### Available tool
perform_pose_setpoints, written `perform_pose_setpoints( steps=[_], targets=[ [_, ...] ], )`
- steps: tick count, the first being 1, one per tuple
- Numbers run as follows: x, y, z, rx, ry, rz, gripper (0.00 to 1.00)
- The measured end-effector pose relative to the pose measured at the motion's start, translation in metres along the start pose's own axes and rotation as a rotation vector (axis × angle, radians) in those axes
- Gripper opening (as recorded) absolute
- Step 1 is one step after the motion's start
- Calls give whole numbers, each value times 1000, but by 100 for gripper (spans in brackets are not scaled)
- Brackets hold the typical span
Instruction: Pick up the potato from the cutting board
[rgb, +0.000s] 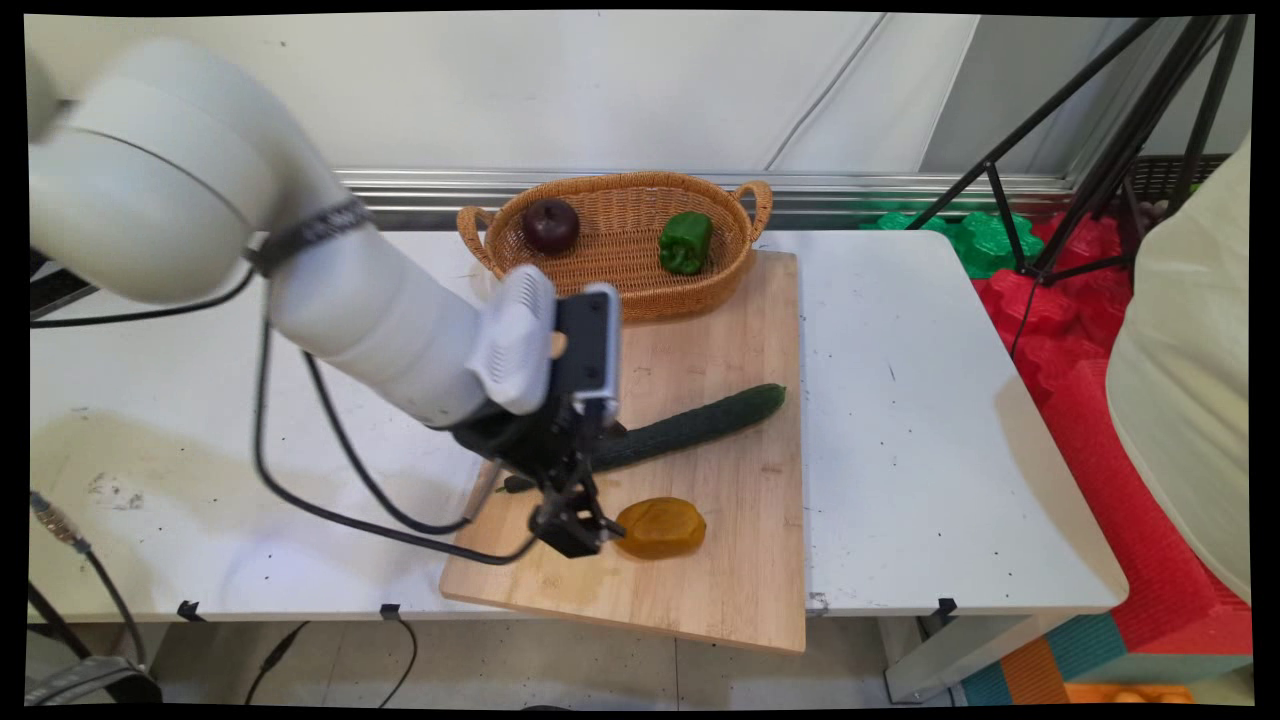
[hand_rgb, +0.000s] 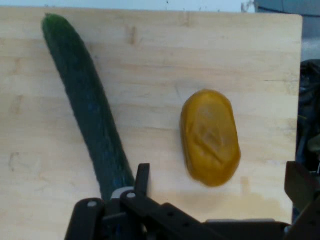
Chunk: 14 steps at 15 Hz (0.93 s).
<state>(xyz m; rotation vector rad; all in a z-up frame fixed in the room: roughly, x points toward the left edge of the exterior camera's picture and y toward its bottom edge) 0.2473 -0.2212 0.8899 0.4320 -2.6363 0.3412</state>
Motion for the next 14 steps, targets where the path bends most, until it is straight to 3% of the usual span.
perform_pose_setpoints(
  steps=[7,14],
  targets=[
    [21,2,59,-24,-51,-28,100],
    [25,3,99,-41,-82,-55,100]
  ],
)
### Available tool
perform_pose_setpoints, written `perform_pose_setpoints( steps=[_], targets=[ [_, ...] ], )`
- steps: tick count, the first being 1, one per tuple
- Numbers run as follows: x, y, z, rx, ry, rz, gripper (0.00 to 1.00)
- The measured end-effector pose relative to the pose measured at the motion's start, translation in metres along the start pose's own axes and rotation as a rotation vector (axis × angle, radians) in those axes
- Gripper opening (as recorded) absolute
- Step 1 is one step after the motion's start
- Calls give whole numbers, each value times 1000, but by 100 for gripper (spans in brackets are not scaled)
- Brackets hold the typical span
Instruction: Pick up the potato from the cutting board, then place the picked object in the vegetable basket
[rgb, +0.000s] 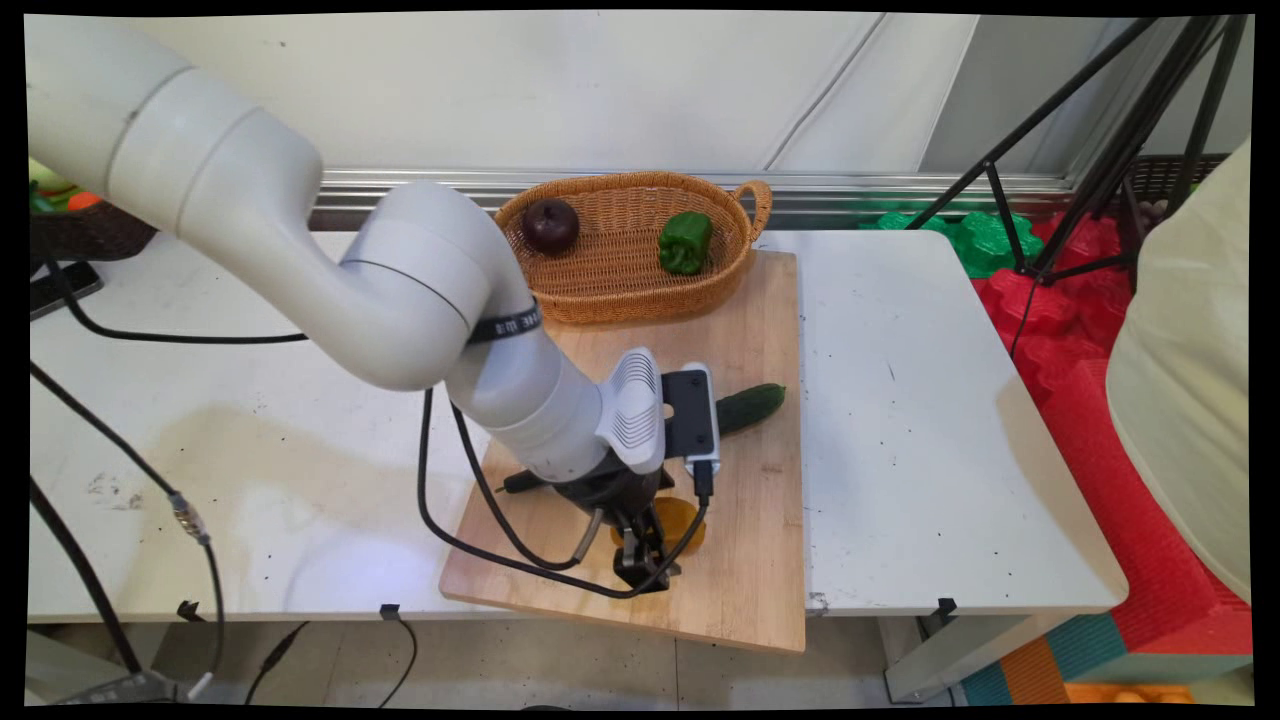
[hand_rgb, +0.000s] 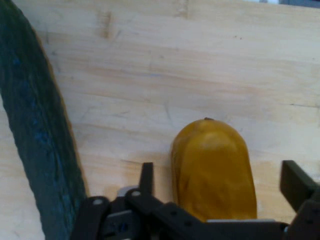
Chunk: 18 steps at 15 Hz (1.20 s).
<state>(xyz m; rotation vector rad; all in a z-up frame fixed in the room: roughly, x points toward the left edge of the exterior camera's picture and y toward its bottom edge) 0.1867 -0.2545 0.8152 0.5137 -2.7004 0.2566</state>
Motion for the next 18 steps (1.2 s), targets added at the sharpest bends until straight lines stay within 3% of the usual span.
perform_pose_setpoints(
  steps=[1,2,9,15,18],
  targets=[
    [1,0,3,-1,0,-3,100],
    [1,0,5,-2,1,-6,0],
    [3,-4,-14,15,58,-17,0],
    [14,-22,-80,57,221,-56,0],
    [21,-38,-112,100,305,-89,0]
  ],
)
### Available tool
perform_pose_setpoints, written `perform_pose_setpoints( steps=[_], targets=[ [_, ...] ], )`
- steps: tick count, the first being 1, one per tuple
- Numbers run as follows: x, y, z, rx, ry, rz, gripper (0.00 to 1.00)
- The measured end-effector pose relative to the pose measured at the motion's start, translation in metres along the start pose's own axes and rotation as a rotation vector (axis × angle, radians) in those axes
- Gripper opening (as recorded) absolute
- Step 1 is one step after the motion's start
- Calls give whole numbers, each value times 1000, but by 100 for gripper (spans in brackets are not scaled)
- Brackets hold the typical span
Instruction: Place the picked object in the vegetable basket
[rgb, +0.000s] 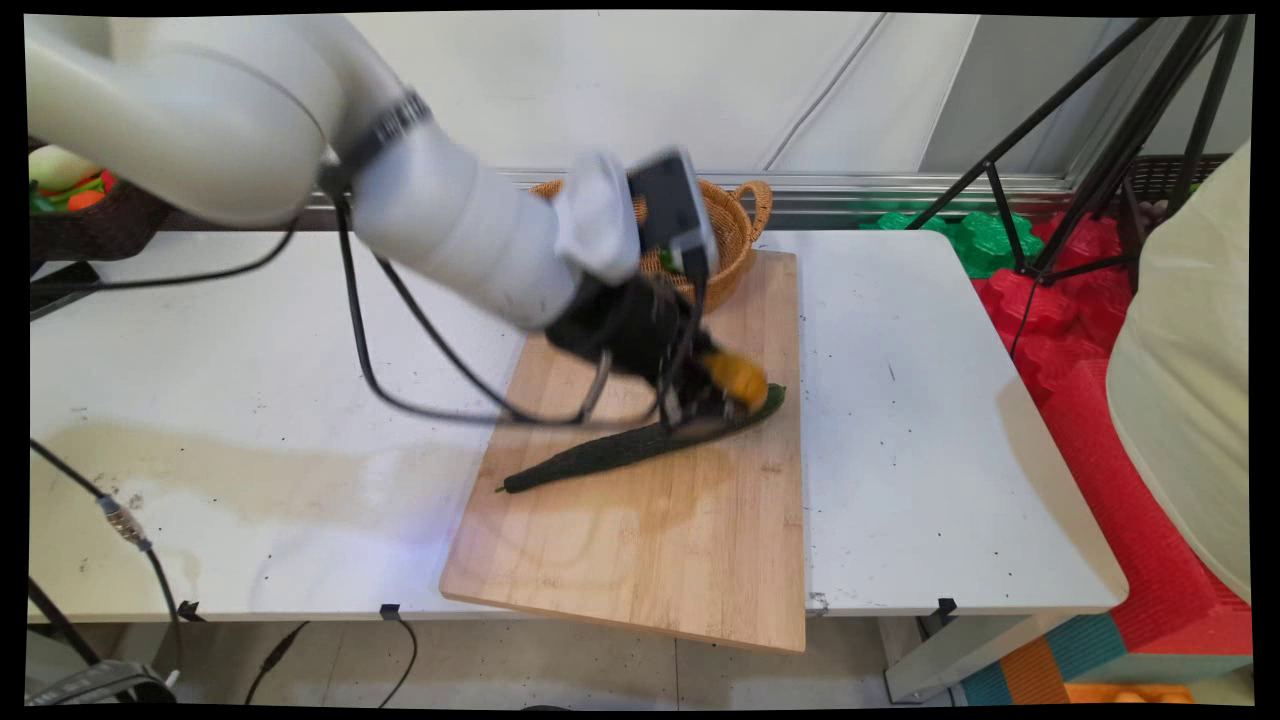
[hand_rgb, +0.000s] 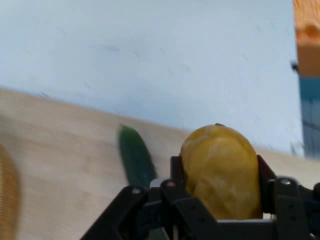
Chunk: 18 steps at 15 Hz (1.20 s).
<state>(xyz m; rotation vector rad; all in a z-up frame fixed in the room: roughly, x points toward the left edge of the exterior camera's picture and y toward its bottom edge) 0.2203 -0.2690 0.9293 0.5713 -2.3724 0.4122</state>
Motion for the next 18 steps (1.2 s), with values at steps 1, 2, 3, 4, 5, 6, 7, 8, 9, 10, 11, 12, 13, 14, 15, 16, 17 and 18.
perform_pose_setpoints(
  steps=[1,2,3,4,5,6,7,8,9,10,11,12,13,14,15,16,17,18],
  targets=[
    [6,-8,-9,22,28,-12,0],
    [13,-19,-19,55,61,-30,0],
    [17,-29,-26,80,82,-43,0],
    [19,-36,-30,98,94,-52,0],
    [21,-46,-35,127,107,-67,0],
    [22,-54,-38,147,113,-76,0],
    [22,-66,-41,177,119,-92,0],
    [20,-81,-43,214,117,-108,0],
    [17,-96,-44,250,111,-121,0],
    [14,-109,-45,277,103,-133,0],
    [12,-118,-44,294,97,-140,0],
    [9,-130,-42,316,87,-152,0],
    [7,-138,-40,329,80,-160,0],
    [3,-150,-37,347,69,-172,0],
    [0,-158,-34,357,59,-180,0],
    [-4,-169,-29,372,45,-193,0],
    [-8,-177,-26,381,34,-201,0],
    [-13,-187,-22,393,18,-213,0]
  ],
)
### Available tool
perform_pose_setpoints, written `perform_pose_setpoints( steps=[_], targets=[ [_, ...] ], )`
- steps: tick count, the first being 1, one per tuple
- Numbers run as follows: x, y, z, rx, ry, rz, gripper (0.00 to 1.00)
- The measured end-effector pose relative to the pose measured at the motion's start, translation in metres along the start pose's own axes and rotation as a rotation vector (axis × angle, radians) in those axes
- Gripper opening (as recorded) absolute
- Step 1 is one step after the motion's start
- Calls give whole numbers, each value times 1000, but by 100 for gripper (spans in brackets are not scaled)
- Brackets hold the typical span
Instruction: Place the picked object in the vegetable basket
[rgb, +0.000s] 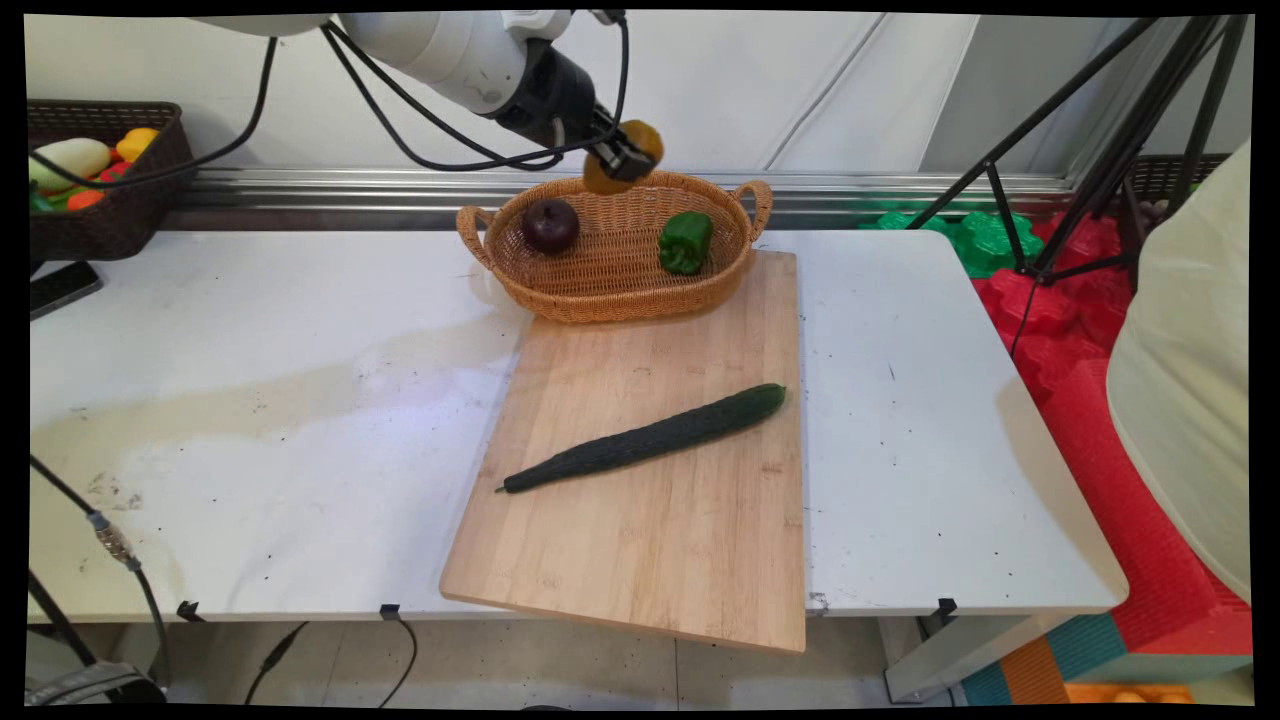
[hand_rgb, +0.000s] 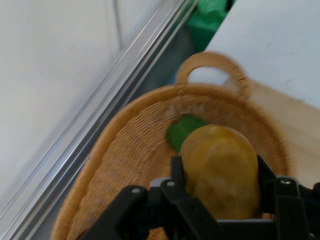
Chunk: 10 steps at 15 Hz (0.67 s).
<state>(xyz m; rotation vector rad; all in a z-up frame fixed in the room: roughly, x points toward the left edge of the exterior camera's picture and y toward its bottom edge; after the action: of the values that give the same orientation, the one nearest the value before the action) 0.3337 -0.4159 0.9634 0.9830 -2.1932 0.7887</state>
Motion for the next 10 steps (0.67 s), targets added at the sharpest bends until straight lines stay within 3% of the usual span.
perform_pose_setpoints(
  steps=[5,10],
  targets=[
    [-22,-33,40,36,-95,-23,0],
    [-44,-45,69,25,-178,-19,0]
  ],
)
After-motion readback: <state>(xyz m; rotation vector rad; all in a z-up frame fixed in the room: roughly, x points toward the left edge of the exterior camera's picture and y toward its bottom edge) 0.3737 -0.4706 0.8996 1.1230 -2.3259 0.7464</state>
